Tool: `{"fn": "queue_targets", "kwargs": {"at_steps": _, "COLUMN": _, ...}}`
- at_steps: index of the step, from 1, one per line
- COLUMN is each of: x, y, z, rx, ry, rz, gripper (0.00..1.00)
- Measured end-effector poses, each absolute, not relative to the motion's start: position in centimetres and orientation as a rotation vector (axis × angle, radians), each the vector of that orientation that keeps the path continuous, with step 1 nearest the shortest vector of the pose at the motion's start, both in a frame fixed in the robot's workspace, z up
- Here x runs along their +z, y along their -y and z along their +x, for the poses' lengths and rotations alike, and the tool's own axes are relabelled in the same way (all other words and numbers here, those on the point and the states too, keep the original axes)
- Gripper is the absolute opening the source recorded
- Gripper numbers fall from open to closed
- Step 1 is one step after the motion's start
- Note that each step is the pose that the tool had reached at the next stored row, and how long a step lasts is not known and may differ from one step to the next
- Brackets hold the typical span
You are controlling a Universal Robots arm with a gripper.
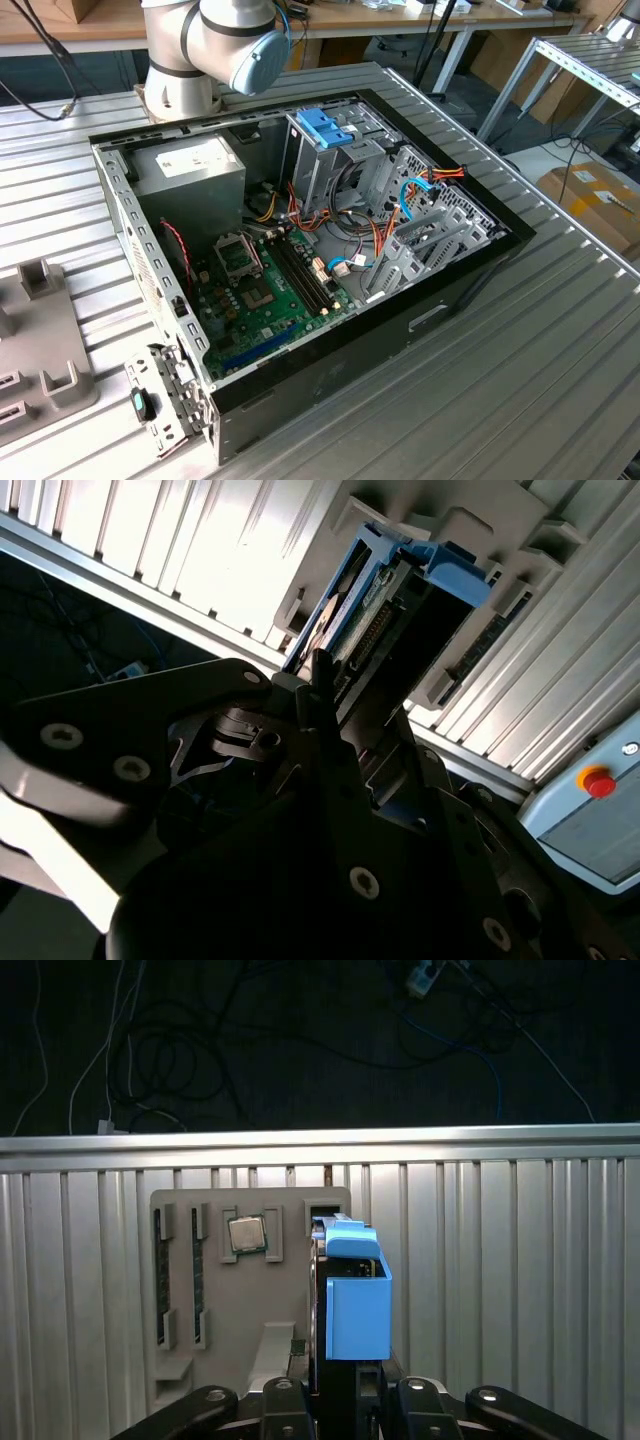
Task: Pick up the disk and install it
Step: 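Pick up the disk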
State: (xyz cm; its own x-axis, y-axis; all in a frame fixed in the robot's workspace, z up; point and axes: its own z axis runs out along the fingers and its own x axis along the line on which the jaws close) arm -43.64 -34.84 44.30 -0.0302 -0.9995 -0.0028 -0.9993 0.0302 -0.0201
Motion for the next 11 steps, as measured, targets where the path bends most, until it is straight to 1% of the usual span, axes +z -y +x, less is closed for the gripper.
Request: {"fn": "queue_targets", "kwargs": {"at_steps": 11, "x": 44.61, "y": 34.84, "z": -43.64, "rx": -0.020, "ry": -2.243, "rz": -2.176, "gripper": 0.35}}
